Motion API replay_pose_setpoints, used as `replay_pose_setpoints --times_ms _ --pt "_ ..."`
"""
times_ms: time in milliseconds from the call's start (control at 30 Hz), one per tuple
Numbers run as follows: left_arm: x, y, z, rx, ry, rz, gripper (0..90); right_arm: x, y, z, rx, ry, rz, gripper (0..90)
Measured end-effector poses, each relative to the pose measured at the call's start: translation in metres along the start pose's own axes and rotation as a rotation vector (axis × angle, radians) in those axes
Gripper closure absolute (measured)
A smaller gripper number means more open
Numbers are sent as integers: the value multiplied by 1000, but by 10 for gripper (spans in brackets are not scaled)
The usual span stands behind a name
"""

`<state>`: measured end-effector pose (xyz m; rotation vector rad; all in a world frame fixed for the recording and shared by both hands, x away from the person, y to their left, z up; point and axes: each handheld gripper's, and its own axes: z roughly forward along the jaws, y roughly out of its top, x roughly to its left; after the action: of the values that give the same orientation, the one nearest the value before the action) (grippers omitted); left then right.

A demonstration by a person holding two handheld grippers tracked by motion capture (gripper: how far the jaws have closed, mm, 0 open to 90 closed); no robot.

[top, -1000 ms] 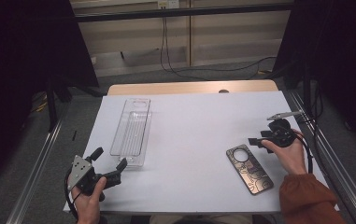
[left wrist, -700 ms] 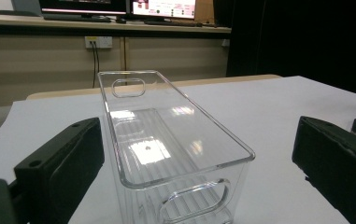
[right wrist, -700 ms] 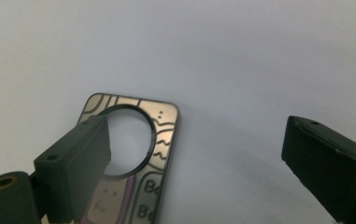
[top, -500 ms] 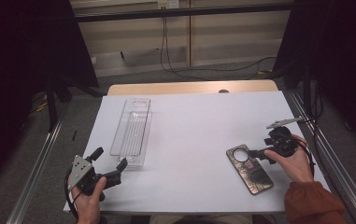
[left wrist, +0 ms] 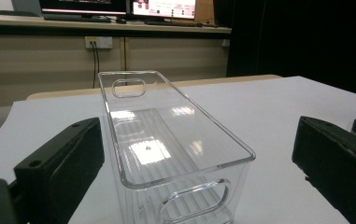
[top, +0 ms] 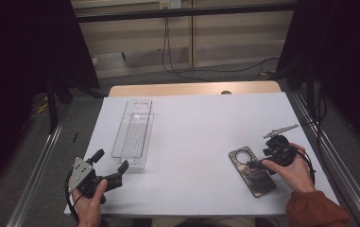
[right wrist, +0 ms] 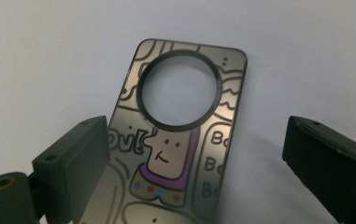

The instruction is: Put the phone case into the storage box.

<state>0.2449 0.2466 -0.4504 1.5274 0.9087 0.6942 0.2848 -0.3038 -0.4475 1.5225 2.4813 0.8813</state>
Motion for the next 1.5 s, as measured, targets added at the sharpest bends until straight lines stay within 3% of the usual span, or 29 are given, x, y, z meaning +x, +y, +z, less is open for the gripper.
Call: replay_pose_setpoints --times_ms 267,533,833,1233,1367,1467,1500 --pt "0 0 0 -1 0 -2 24 8 -3 6 43 1 -8 74" --pt "0 0 1 -2 -2 -4 23 15 -1 12 104 -24 14 85" --pt "0 0 0 -2 3 0 23 22 4 25 154 -32 -6 56" --pt "0 0 0 2 5 3 24 28 7 28 188 -79 2 59" --pt "0 0 -1 -1 4 -2 23 31 8 30 200 -93 -9 53" --pt "0 0 -1 1 0 -1 24 33 9 31 239 -108 -25 42" --pt "0 0 -1 2 0 0 24 33 9 33 227 -110 -28 34"
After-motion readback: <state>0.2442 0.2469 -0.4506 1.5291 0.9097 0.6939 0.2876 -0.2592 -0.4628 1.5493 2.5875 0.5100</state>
